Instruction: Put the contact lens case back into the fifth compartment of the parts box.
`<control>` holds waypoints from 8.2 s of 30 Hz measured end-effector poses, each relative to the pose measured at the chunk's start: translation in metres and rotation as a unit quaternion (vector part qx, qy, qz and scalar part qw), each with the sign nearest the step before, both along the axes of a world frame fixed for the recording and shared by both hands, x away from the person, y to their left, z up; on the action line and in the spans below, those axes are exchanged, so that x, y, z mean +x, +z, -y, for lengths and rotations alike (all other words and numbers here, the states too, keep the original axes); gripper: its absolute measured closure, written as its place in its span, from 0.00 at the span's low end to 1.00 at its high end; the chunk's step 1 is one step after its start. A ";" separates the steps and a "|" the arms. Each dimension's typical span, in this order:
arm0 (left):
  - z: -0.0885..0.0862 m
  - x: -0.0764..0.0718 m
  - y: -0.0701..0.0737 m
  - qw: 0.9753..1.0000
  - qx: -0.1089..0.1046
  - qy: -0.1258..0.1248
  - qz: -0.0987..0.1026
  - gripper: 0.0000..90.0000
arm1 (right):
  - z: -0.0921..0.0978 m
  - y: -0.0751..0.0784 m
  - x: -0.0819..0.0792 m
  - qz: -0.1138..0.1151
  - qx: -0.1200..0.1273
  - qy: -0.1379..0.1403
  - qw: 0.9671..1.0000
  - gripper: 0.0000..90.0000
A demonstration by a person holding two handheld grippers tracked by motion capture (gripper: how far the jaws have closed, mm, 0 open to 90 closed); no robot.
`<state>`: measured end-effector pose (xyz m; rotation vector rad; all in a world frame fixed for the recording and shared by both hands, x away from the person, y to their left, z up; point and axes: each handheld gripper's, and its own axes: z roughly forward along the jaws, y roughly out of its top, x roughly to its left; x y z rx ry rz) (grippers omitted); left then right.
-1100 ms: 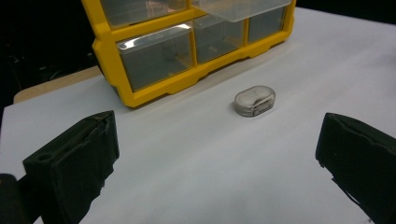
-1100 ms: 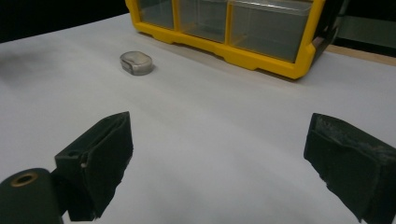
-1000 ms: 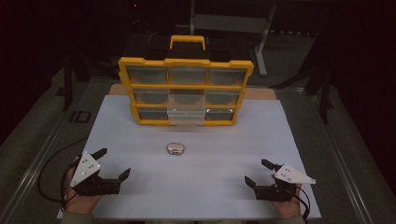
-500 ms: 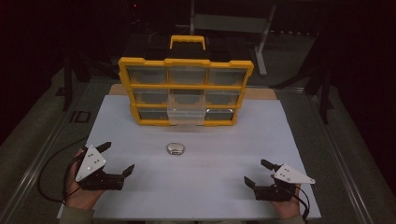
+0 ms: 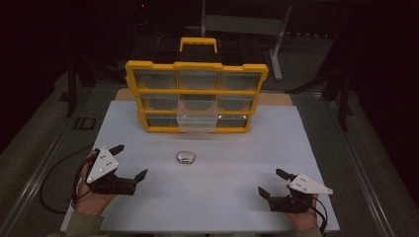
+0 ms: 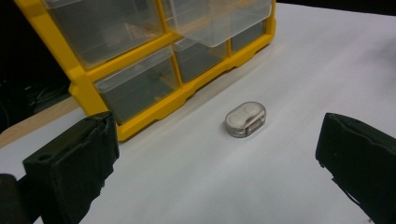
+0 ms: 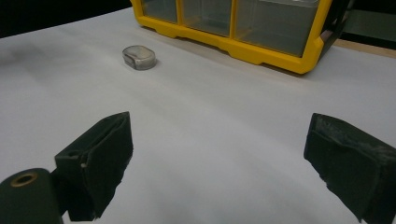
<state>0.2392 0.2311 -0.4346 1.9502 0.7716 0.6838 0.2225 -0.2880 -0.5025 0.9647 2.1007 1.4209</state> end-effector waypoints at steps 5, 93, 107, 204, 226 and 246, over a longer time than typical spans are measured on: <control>0.004 0.007 0.000 1.000 0.007 -0.008 -0.004 0.00 | 0.000 -0.001 0.000 -0.002 0.000 0.000 1.000 0.09; 0.086 0.104 -0.024 0.973 0.143 -0.148 -0.104 0.00 | 0.003 -0.002 0.002 -0.009 0.005 0.001 1.000 0.09; 0.092 0.112 -0.035 0.969 0.155 -0.156 -0.117 0.00 | 0.003 -0.001 0.002 -0.008 0.007 0.001 1.000 0.09; 0.134 0.126 -0.069 0.934 0.198 -0.221 -0.201 0.55 | 0.003 -0.003 0.003 -0.014 0.002 -0.001 1.000 0.09; 0.120 0.117 -0.043 0.939 0.195 -0.216 -0.181 0.55 | 0.003 -0.003 0.003 -0.015 0.004 -0.001 1.000 0.09; 0.114 0.111 -0.021 0.943 0.197 -0.214 -0.164 0.55 | 0.004 -0.003 0.003 -0.015 0.006 -0.002 1.000 0.09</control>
